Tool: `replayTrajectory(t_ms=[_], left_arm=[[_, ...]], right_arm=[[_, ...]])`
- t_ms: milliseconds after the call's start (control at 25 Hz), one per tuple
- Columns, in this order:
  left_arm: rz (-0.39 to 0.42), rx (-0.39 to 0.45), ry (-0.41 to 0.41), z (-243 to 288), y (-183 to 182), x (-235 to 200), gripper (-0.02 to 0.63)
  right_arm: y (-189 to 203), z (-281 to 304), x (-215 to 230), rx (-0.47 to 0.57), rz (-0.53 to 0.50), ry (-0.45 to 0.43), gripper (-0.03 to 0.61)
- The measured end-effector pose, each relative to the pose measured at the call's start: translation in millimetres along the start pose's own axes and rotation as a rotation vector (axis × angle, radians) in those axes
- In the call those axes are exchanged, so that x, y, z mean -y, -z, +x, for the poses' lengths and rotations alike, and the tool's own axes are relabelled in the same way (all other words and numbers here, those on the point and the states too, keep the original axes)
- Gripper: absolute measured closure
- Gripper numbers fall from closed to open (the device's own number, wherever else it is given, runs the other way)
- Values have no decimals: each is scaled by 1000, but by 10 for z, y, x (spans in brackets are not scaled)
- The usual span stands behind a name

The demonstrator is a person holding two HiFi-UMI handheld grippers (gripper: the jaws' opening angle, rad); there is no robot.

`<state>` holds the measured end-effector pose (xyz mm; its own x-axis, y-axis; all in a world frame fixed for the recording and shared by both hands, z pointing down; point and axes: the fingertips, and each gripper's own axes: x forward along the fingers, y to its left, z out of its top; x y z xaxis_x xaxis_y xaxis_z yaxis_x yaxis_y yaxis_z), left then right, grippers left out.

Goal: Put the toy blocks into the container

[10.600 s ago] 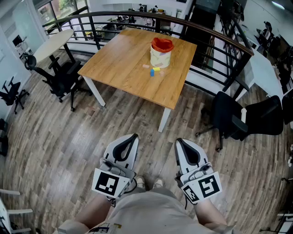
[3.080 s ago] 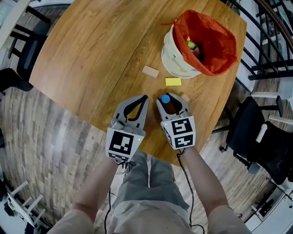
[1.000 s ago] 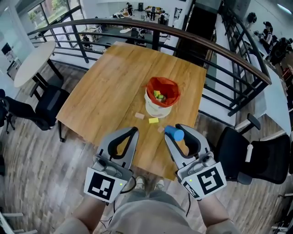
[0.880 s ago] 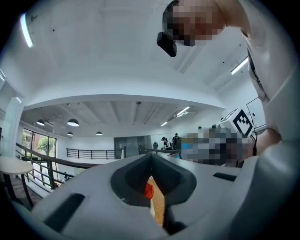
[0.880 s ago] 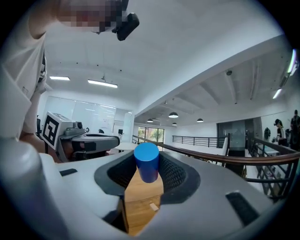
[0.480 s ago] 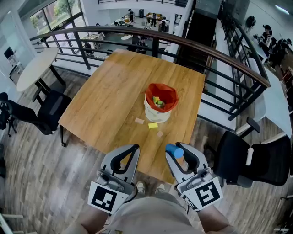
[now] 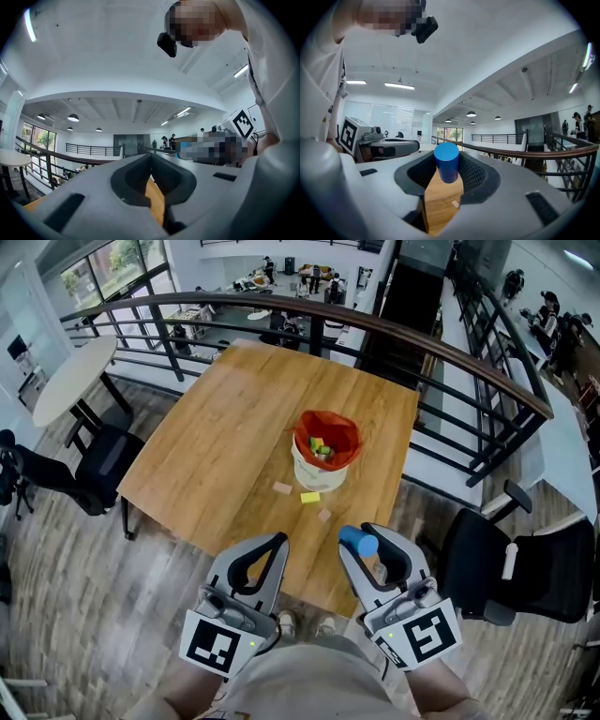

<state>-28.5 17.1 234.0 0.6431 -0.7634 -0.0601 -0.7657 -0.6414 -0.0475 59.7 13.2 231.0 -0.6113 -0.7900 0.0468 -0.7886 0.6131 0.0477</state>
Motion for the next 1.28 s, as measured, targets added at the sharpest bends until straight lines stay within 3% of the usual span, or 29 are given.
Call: replayTrajectory(t_ms=[240, 440, 640, 880, 1280], left_arm=[[44, 29, 8, 299, -158, -181, 603], [108, 45, -14, 660, -241, -461, 603], [99, 61, -33, 1089, -237, -792, 603], [85, 136, -4, 1563, 32, -1191, 603], [19, -51, 11, 2064, 1222, -1545, 603]], right_arm=[[-188, 277, 386, 32, -53, 62, 426], [-344, 626, 649, 42, -58, 50, 426], [-283, 1063, 917, 20, -71, 58, 426], [171, 1576, 1178, -78, -47, 65, 426], [1291, 2170, 1639, -271, 47, 114, 426]])
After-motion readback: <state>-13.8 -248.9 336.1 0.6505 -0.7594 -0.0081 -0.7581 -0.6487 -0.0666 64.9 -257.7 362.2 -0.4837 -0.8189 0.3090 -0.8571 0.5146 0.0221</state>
